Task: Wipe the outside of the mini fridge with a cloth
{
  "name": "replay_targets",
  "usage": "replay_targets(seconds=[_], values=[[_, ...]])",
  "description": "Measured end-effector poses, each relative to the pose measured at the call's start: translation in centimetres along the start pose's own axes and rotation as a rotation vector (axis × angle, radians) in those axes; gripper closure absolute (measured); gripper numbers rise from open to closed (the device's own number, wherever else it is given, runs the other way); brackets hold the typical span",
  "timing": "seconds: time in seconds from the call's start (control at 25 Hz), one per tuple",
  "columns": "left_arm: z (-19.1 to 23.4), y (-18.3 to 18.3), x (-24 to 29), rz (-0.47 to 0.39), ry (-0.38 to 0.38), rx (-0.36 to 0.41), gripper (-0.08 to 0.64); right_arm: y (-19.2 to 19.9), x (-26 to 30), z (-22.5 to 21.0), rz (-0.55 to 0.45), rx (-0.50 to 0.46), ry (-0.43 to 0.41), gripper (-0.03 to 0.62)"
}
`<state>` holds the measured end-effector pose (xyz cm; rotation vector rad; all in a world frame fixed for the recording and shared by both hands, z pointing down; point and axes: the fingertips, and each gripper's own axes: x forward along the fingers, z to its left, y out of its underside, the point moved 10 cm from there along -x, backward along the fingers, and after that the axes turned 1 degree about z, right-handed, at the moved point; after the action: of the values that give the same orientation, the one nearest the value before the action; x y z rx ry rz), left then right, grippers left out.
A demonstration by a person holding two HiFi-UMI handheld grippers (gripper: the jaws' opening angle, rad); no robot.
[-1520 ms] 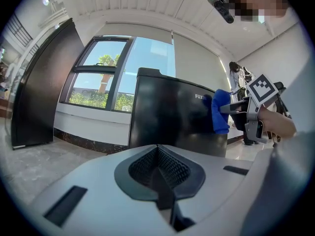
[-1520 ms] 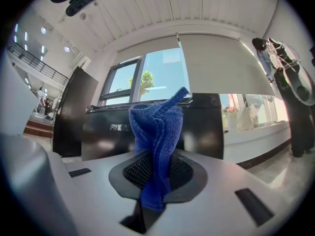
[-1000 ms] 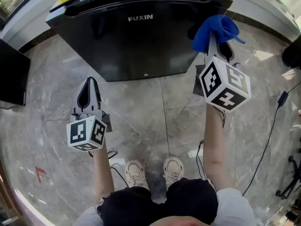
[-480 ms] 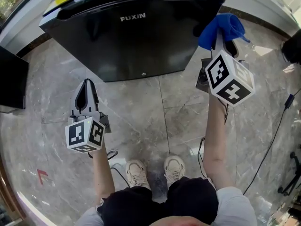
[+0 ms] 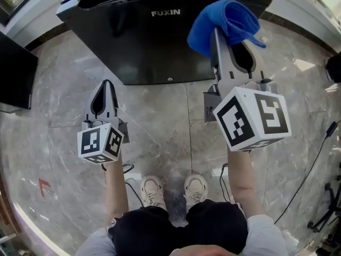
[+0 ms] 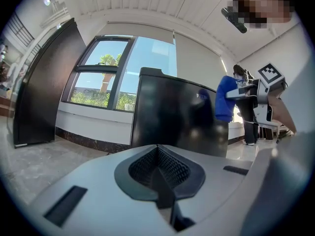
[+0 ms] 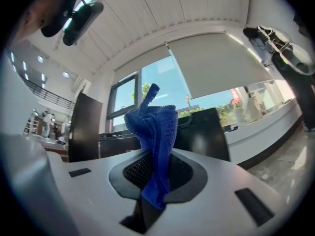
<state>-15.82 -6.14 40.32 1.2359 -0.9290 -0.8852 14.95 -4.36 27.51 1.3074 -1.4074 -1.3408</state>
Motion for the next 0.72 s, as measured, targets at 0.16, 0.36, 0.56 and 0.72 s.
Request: replay_targets(seconds=[0.16, 0.36, 0.56, 0.72], values=[[0.3, -0.3, -0.3, -0.013, -0.008, 0.0, 0.555, 2.6, 2.0, 5.0, 0.075, 0.006, -0.182, 0.52], [2.4, 0.0, -1.0, -0.015, -0.056, -0.02, 0.555, 6.5, 5.3, 10.7, 0.174, 0.036, -0.33, 0.52], [4.0, 0.5, -1.3, -0.011, -0.093, -0.052, 0.555, 9.4, 8.2, 14.8, 0.225, -0.058, -0.384, 0.52], [4.5, 0.7, -1.4, -0.005, -0.099, -0.048, 0.555, 11.0, 9.4, 16.8, 0.233, -0.116, -0.381, 0.52]])
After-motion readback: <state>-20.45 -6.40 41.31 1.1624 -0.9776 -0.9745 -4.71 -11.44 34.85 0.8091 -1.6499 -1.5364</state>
